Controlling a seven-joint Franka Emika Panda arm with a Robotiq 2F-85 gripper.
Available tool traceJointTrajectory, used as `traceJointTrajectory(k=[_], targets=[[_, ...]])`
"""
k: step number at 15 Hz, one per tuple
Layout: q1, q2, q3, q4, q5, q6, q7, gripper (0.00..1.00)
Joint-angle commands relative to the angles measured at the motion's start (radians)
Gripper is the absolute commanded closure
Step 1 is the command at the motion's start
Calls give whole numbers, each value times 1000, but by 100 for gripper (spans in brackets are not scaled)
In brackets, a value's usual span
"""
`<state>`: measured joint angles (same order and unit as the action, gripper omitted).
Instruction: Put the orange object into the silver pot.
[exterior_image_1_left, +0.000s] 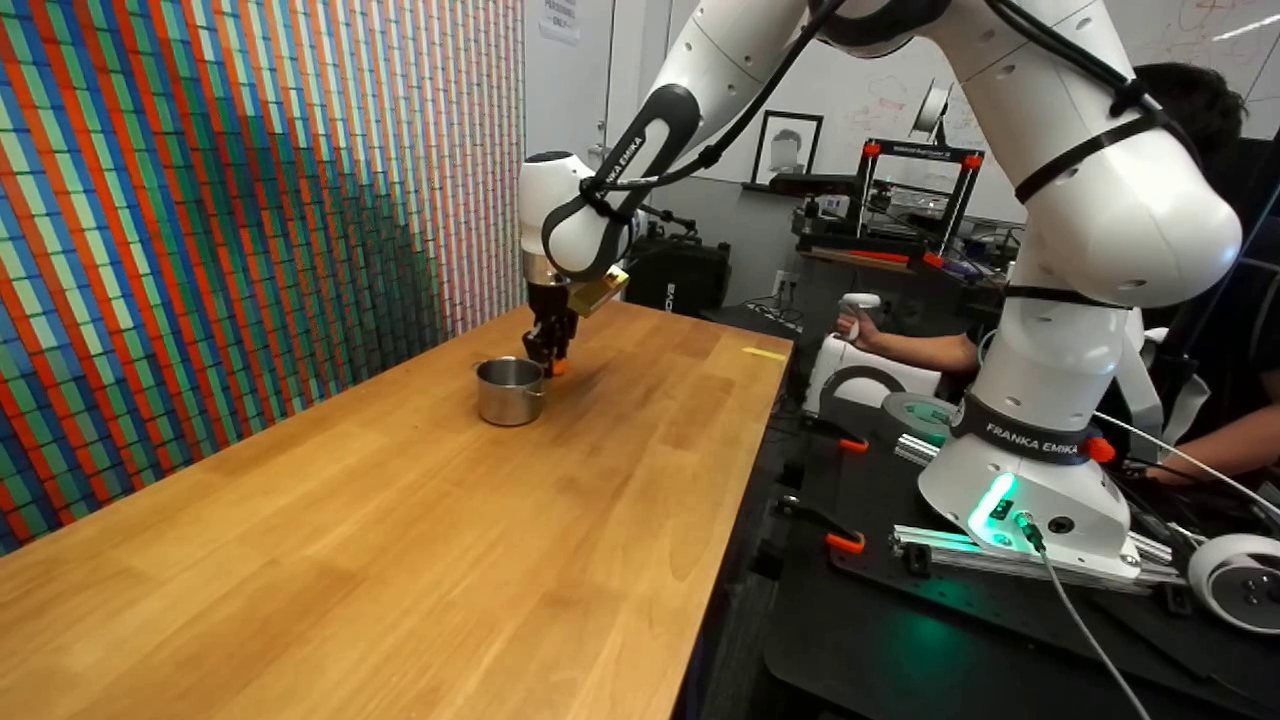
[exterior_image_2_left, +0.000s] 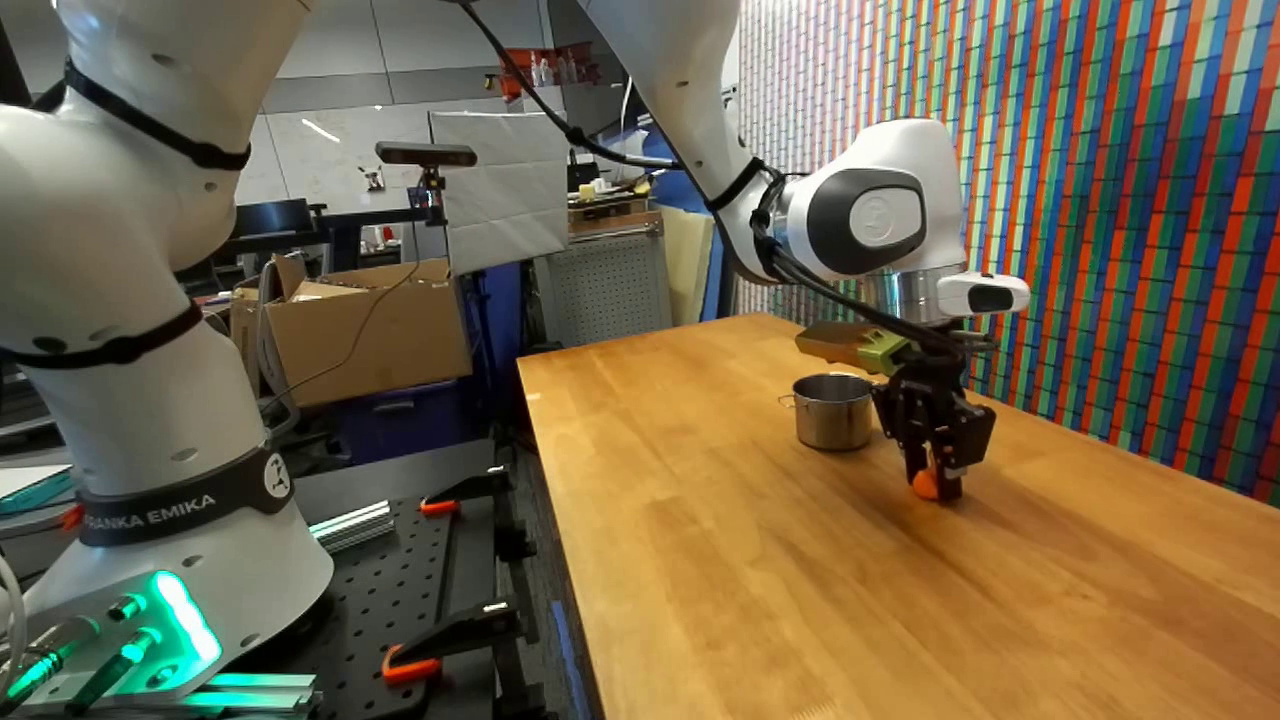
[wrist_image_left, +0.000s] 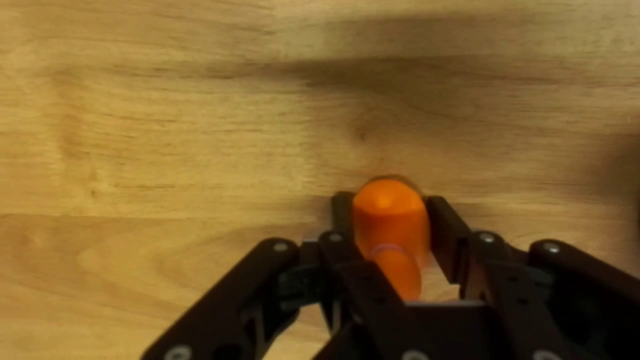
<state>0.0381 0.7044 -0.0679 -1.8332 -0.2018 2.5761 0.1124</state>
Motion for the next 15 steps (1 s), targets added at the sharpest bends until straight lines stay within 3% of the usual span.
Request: traceJointTrajectory(k=[1,5,10,15], targets=[[-9,-7,20,26,44,-24,-31,83],[-32,-119,83,0,127,-108,-88,83],[-19,-233,106,11,174,-252,-113,83],[2,-252,145,-5,238,-262,-96,83]])
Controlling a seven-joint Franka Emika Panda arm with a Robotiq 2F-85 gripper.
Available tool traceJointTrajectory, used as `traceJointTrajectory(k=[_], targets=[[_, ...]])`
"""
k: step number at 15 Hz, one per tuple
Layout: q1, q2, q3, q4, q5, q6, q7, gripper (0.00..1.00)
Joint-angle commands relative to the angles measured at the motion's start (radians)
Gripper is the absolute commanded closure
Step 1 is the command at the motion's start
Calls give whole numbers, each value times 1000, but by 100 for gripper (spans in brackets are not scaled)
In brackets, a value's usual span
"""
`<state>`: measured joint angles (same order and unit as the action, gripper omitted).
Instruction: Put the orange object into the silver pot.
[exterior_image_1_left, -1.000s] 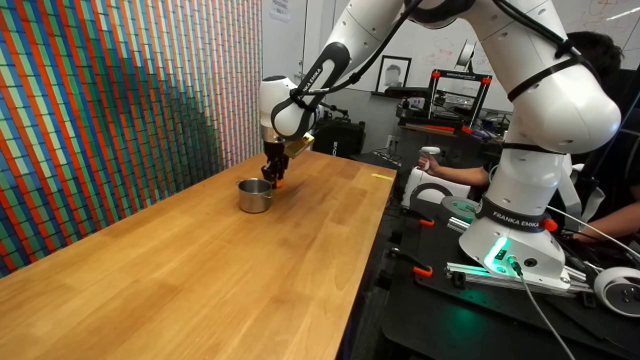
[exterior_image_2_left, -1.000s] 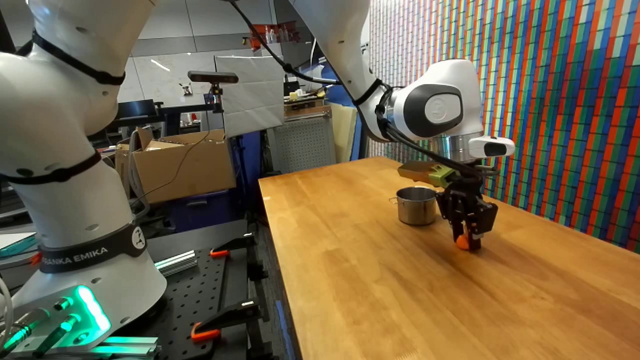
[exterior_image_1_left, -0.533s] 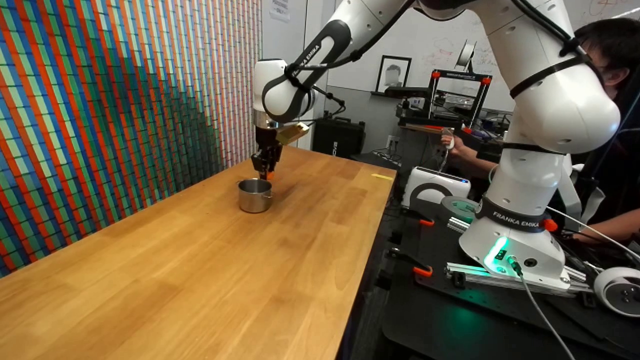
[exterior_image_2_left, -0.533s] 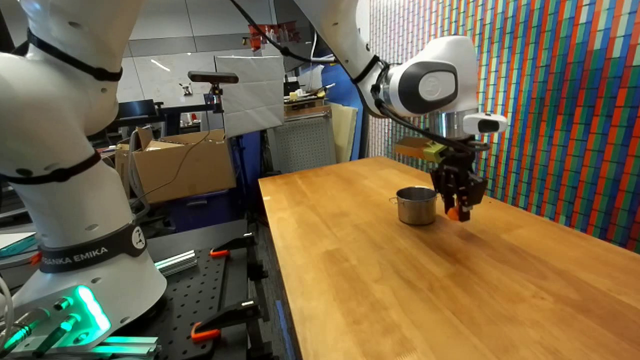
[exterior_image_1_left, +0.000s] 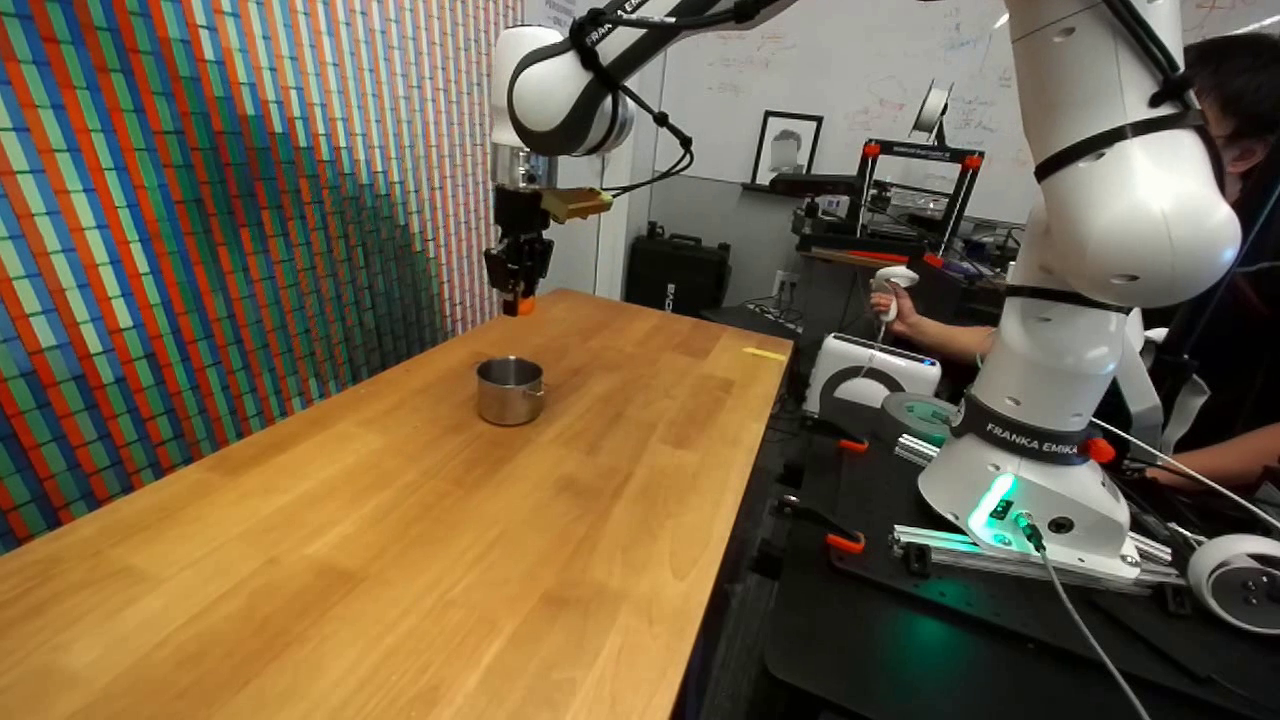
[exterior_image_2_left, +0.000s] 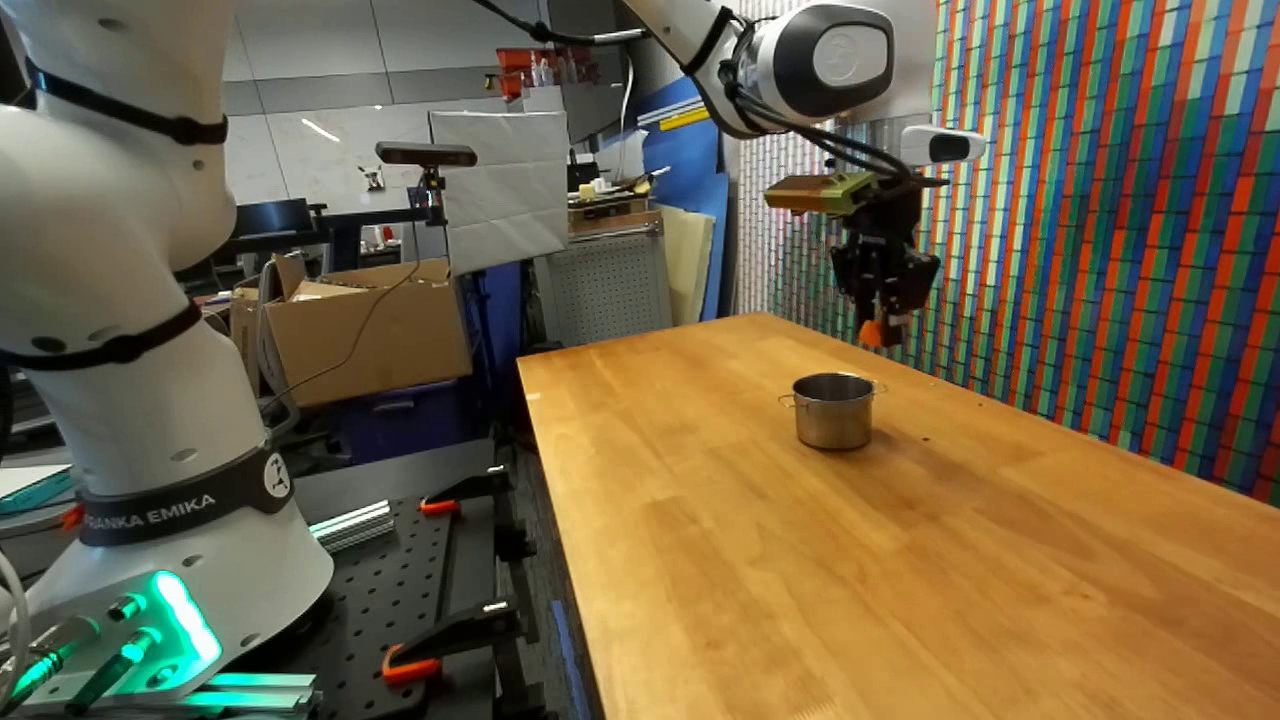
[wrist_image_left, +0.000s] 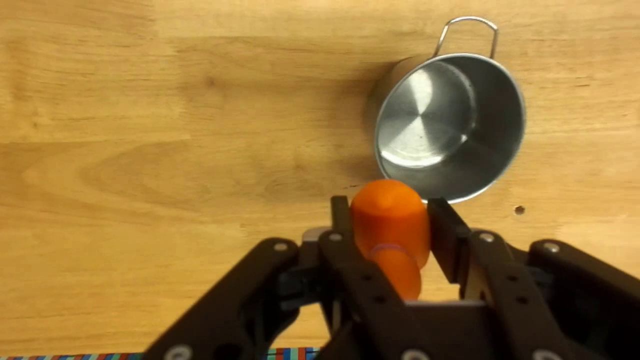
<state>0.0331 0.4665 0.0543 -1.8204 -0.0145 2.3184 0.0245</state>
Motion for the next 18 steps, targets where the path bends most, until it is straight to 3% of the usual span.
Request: traceJointTrajectory(k=[1,4,5,10,18], targets=[[14,-8,30,-20,59,1,-7,83],[25,17,49,-18,87,-6,-13,82],[29,25,50,-16,89,-15,-8,39],[34,53,21,17,52,-25,-10,3],[12,-38,-11,159,16,-235,-73,0]])
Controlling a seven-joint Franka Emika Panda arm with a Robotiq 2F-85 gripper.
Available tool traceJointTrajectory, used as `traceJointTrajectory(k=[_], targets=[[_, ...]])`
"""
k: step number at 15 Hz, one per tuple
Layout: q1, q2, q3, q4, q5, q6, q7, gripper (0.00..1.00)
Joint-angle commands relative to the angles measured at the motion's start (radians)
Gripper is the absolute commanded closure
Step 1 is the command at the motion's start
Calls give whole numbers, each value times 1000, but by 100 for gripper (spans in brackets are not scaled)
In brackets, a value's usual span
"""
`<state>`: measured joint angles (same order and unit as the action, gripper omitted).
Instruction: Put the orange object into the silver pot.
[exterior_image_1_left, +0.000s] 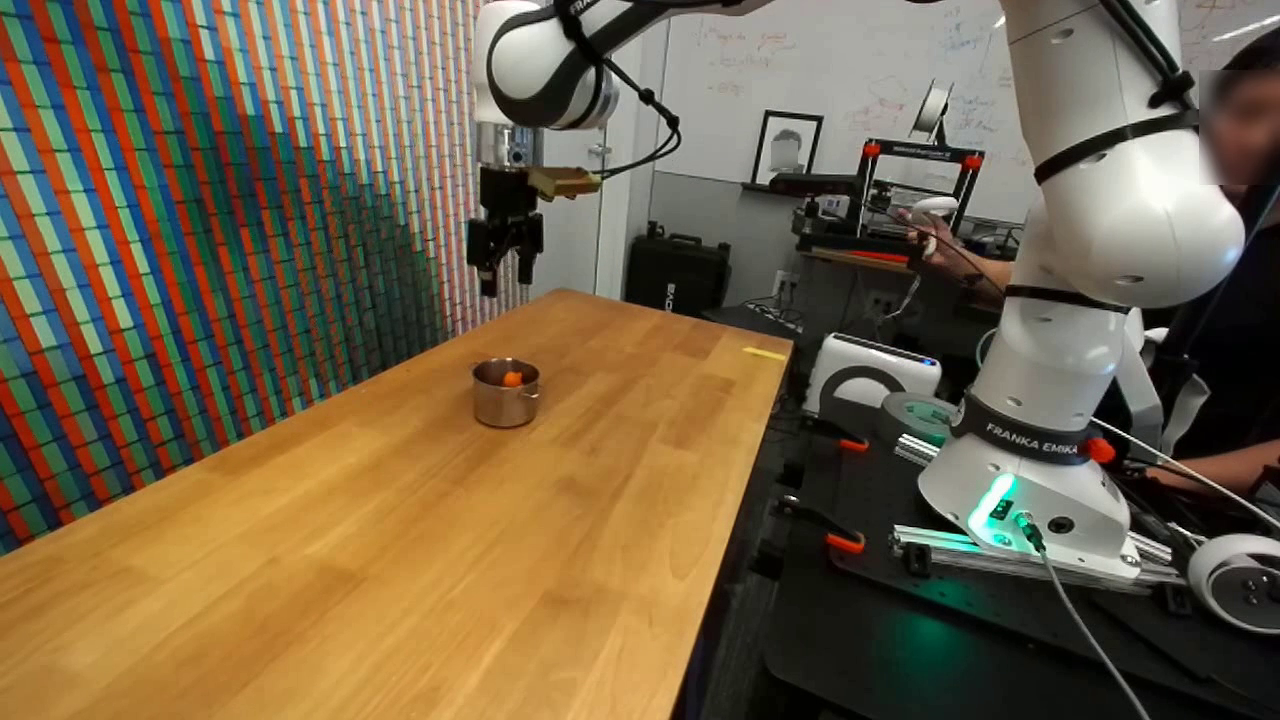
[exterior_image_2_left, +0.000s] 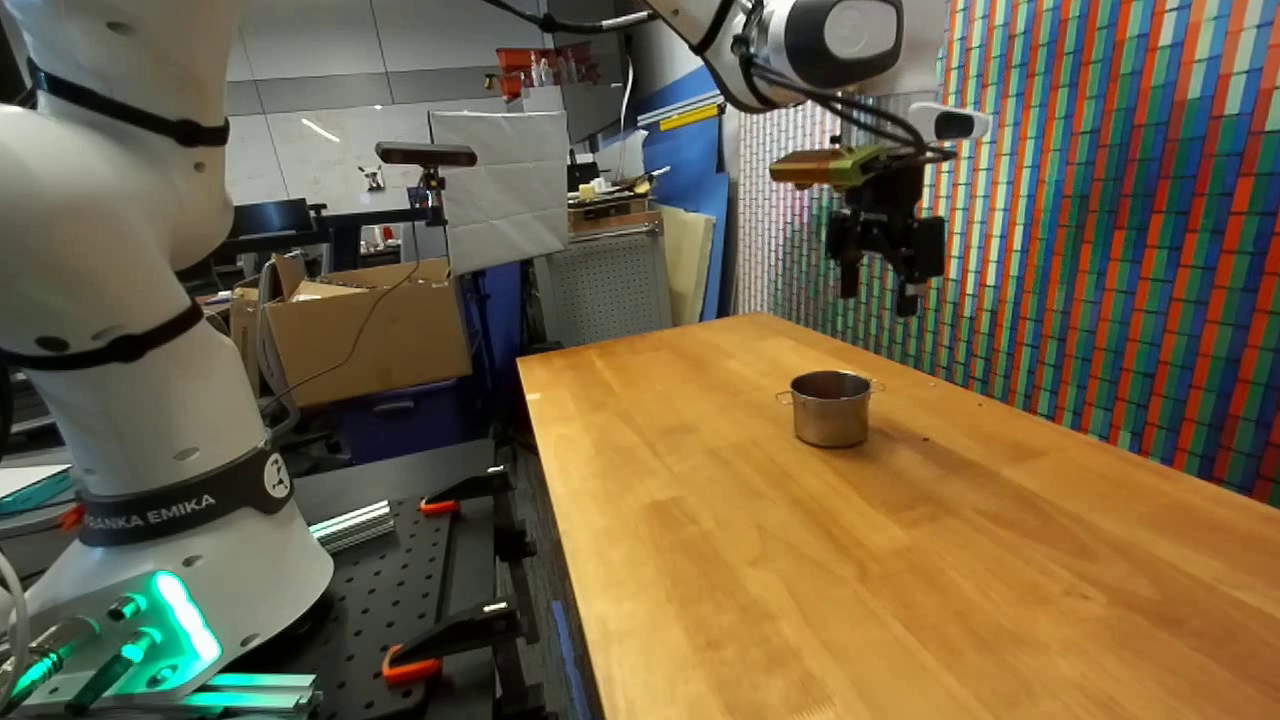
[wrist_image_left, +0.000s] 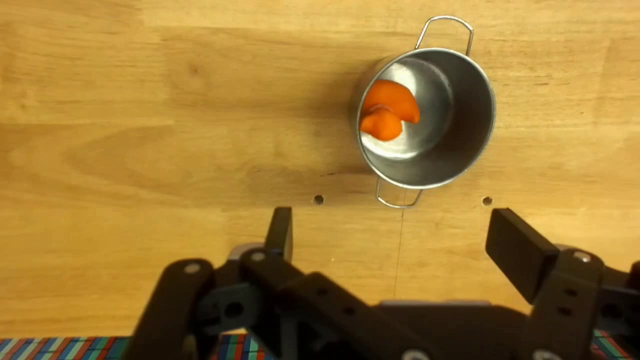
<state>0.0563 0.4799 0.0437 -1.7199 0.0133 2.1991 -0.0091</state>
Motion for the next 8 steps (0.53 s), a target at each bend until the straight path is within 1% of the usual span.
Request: traceJointTrajectory(k=[1,5,8], targets=[[-17,-71,3,72,-5,-154,-57,0],[-29,-146,6,114,7,-325,-111,0],[-34,-196,1,128,6,-405,-137,0]])
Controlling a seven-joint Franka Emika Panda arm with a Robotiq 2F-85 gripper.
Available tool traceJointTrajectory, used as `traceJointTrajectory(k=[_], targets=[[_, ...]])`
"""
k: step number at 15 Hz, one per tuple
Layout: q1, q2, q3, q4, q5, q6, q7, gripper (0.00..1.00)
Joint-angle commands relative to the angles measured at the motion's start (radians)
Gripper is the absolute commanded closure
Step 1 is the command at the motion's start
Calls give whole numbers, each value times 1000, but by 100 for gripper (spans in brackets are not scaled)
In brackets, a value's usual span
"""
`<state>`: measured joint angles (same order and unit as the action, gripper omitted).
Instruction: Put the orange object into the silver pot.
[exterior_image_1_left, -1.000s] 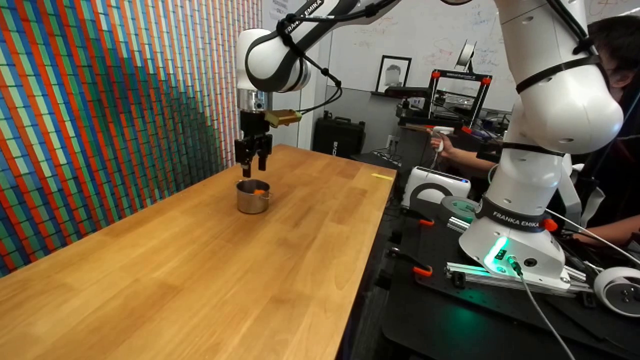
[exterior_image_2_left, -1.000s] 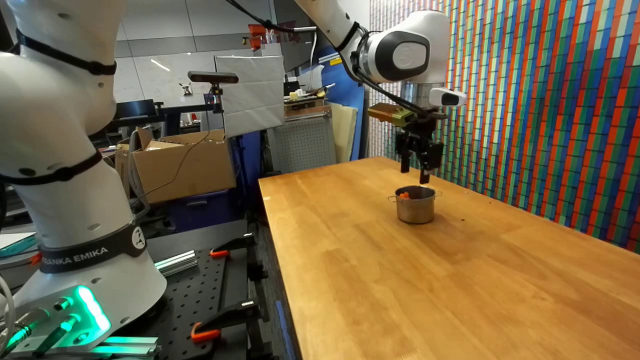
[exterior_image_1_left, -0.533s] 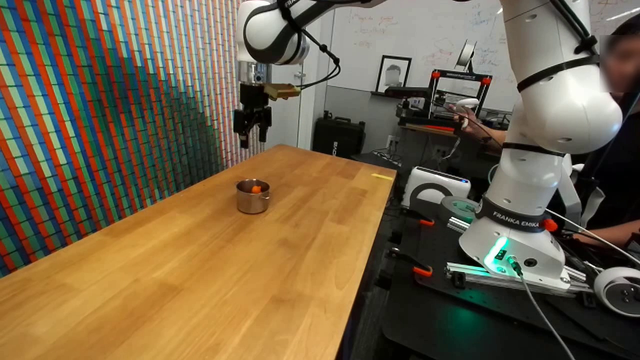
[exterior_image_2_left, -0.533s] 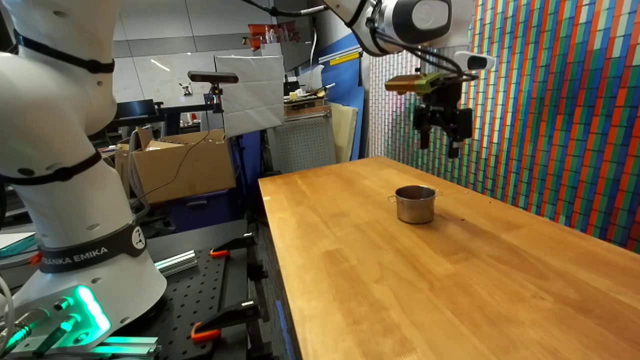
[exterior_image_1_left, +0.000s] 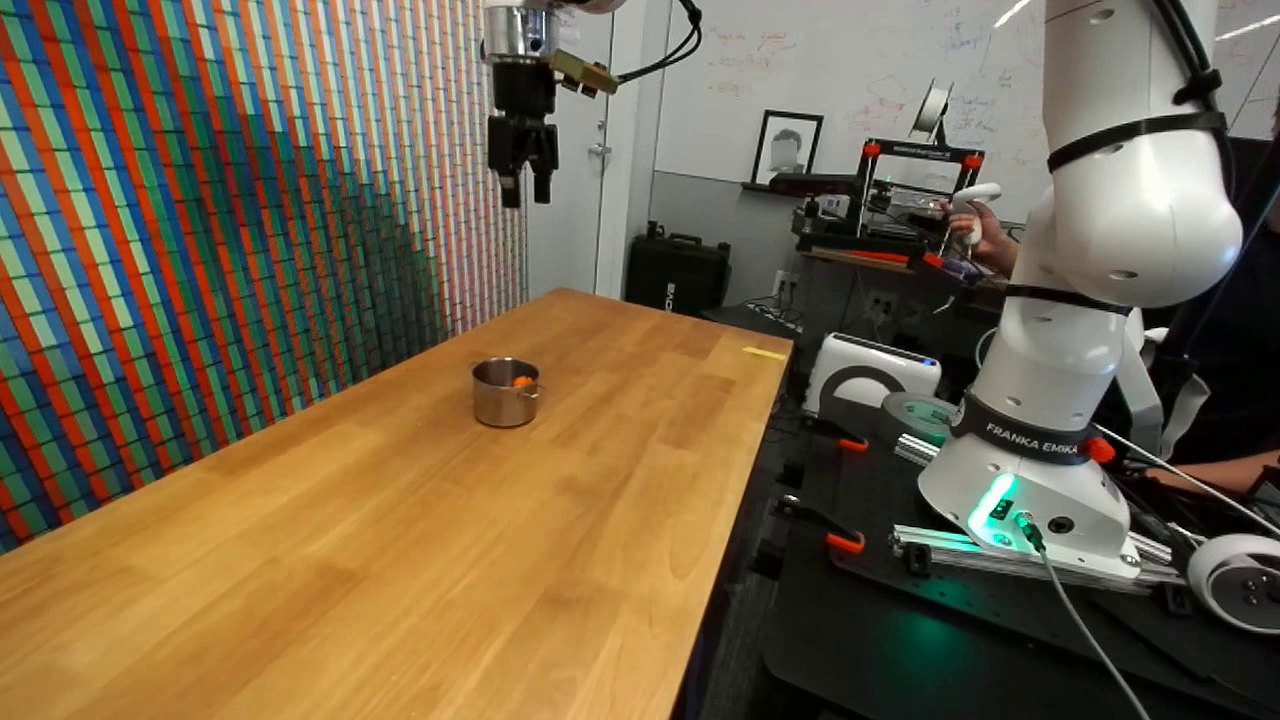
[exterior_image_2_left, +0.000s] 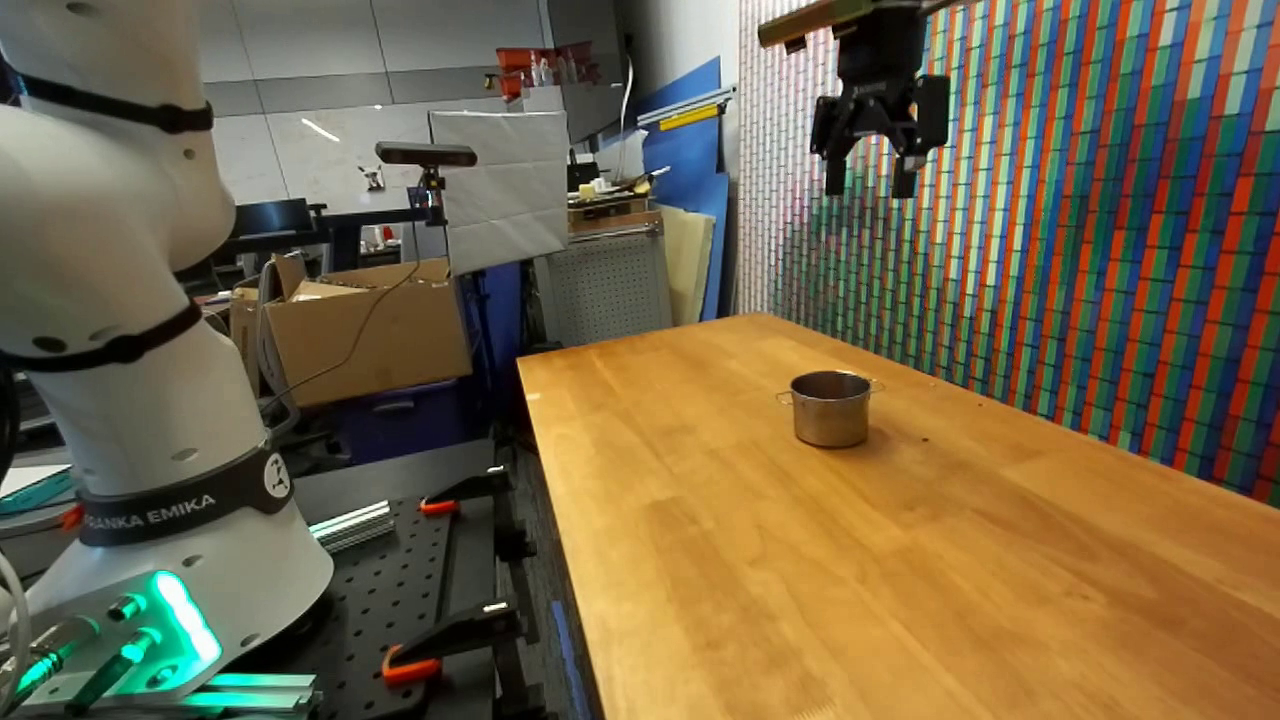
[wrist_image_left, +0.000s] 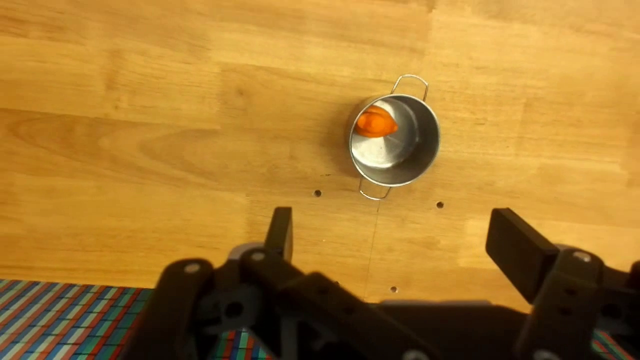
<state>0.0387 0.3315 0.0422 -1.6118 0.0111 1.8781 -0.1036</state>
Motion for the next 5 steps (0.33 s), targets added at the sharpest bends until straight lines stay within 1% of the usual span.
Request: traceJointTrajectory(k=[1,5], targets=[[-4,-16,2,7,-1,-30,-7,0],[-8,-45,1,10,0,-65,-20,0]])
